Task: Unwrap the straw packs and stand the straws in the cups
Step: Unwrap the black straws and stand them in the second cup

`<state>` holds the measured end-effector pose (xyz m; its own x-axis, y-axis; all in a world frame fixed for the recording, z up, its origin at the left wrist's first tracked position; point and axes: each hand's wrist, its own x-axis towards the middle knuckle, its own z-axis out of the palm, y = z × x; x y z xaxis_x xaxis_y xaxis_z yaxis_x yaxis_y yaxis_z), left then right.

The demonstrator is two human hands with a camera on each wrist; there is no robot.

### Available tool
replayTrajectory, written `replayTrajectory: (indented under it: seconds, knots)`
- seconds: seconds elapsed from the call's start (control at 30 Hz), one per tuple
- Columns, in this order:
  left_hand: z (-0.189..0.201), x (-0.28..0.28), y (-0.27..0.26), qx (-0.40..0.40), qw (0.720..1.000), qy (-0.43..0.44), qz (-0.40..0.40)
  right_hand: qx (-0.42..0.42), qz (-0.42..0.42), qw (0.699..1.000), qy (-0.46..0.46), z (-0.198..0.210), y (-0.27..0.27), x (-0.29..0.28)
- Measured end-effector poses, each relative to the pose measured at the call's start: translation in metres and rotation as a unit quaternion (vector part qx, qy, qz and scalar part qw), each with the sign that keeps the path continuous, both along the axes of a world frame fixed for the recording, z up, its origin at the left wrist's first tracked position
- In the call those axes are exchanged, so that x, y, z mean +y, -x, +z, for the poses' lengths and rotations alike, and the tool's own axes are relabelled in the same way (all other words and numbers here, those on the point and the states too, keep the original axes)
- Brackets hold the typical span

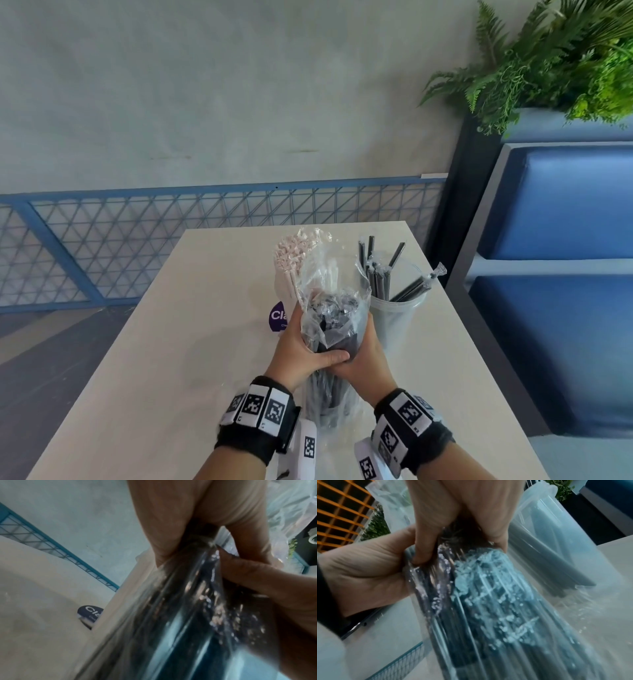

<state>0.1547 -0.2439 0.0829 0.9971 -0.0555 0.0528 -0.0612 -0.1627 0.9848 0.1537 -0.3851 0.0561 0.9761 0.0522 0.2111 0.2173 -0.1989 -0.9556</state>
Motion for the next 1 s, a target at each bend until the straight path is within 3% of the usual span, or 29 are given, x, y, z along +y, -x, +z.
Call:
replayTrajectory:
  seconds: [0.53,0.67,0.8,1.0]
  knots:
    - [-0.050,0.001,0.007,0.059,0.997,-0.025,-0.037,0.086,0.007,0.990,0.108,-0.067,0.001,-0.003]
    - [-0.035,0.003,0.007,0.051,0.997,-0.009,-0.061,0.133,0.049,0.976,0.165,-0.074,0.000,-0.005]
    - [-0.005,0.003,-0.002,-0.010,0.998,0.030,-0.056,0.156,0.070,0.965,0.197,-0.079,0.001,-0.008]
    - [0.000,0.006,-0.007,-0.053,0.998,0.000,-0.038,0.066,0.055,0.985,0.153,-0.041,0.017,-0.014]
